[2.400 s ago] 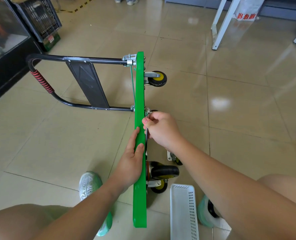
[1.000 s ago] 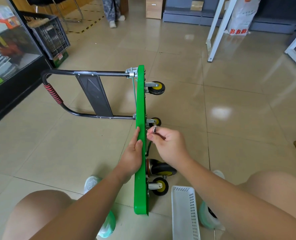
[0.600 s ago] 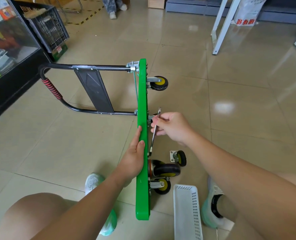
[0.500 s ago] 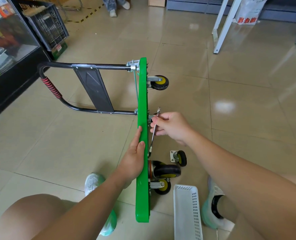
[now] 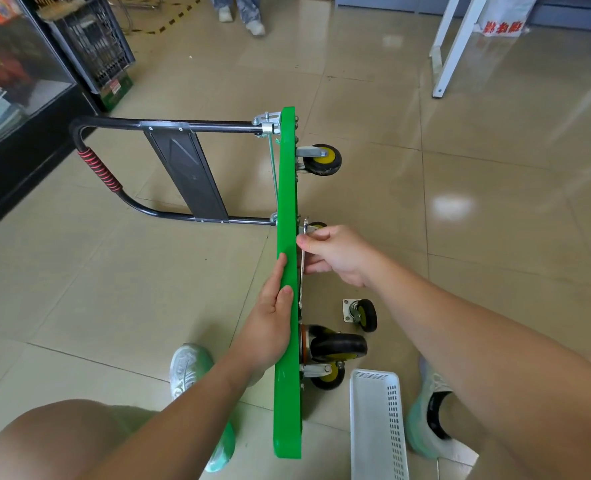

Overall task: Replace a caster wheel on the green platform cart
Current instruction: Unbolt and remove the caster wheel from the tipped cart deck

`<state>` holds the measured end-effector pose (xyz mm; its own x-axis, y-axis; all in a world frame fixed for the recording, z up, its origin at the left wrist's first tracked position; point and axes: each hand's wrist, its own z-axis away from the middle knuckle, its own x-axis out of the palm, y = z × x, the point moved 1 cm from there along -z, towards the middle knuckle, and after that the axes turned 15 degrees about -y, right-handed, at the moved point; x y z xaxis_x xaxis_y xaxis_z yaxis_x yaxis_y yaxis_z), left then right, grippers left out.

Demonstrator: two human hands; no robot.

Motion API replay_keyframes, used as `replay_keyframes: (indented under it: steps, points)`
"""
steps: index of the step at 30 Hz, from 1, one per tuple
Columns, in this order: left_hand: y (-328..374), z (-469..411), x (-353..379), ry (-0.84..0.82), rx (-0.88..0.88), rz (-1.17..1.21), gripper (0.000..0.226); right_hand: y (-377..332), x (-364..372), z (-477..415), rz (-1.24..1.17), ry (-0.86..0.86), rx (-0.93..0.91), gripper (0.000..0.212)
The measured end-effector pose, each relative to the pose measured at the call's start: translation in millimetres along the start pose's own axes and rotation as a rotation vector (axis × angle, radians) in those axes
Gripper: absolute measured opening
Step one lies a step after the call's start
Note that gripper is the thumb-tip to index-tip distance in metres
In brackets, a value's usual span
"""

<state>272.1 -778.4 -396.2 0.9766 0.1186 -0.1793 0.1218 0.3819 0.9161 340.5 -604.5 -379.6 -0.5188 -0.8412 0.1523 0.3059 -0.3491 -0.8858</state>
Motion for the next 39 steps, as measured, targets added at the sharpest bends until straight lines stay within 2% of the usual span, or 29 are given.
replay_keyframes:
  steps: [11, 16, 28, 34, 39]
  points:
    - [4, 2, 1, 0.002, 0.0, -0.002, 0.051, 6, 9, 11, 0.178, 0.119, -0.127, 0.007]
    - [4, 3, 0, 0.006, 0.009, 0.001, 0.051, 3, 13, 15, 0.214, 0.147, -0.114, 0.006]
    - [4, 4, 1, 0.017, 0.031, 0.014, 0.051, -13, 35, 58, 0.207, 0.06, -0.193, 0.01]
    - [4, 4, 1, 0.019, 0.038, 0.004, 0.051, -4, 45, 82, 0.178, 0.075, -0.258, 0.016]
    - [3, 3, 1, 0.02, 0.026, 0.013, 0.049, 1, 45, 91, 0.19, 0.157, -0.307, 0.018]
